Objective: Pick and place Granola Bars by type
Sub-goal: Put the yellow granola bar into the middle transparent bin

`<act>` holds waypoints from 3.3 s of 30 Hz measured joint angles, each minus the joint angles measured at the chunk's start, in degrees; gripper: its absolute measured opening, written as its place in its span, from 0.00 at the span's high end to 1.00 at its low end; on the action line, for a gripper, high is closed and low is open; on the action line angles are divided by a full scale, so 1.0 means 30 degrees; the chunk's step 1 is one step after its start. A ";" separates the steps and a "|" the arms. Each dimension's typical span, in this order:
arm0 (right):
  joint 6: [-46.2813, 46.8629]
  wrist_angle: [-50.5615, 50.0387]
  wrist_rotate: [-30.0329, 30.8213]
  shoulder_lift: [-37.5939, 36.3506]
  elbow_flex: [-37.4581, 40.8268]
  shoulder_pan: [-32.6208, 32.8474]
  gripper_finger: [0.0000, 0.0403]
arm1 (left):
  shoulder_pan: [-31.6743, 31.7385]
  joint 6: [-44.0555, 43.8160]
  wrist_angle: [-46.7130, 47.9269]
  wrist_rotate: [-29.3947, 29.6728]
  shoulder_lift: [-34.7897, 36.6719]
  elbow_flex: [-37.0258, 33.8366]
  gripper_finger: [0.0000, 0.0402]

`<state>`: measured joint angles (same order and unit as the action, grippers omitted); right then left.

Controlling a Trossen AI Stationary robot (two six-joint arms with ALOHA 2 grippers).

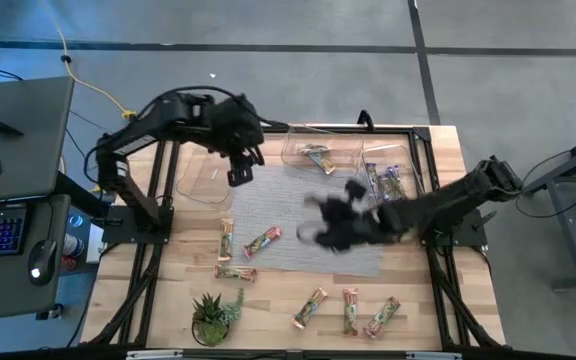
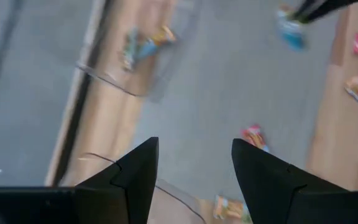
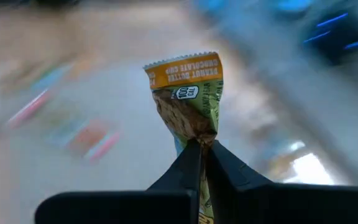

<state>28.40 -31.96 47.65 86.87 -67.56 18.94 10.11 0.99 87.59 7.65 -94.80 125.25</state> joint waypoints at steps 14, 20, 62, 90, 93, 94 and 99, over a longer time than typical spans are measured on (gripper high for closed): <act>-0.4779 0.3086 -0.7312 0.1798 0.0076 -1.1990 1.00 | -0.0007 0.0073 -0.0402 0.0629 0.0814 0.0000 0.51; -0.5848 0.2847 -0.8447 0.2441 0.0323 -1.3828 1.00 | -0.0007 0.0066 -0.0061 0.0653 0.0814 -0.0007 0.51; -1.0331 0.4753 -0.8929 -0.1115 -0.1250 -1.1381 0.69 | -0.9254 -2.4662 -0.0655 0.1628 0.5164 -1.6735 0.51; -1.0469 0.4751 -0.8942 -0.1115 -0.1228 -1.1381 0.69 | -1.2657 -3.5425 -1.0067 0.3587 0.5331 -2.4564 0.51; -1.0469 0.4749 -0.8942 -0.1115 -0.1228 -1.1381 0.69 | -1.2677 -3.5104 -1.1387 0.3573 0.5331 -2.5501 0.51; -1.0469 0.4755 -0.8942 -0.1115 -0.1228 -1.1381 0.69 | -1.2657 -3.4920 -1.1952 0.3573 0.5331 -2.5822 0.51; -1.0469 0.4751 -0.8942 -0.1115 -0.1228 -1.1381 0.69 | -1.2626 -3.4833 -1.3903 0.3521 0.5331 -2.6808 0.51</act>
<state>-3.01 -17.71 20.82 83.53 -71.24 -15.20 -27.77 -103.50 45.88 18.22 -78.81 44.83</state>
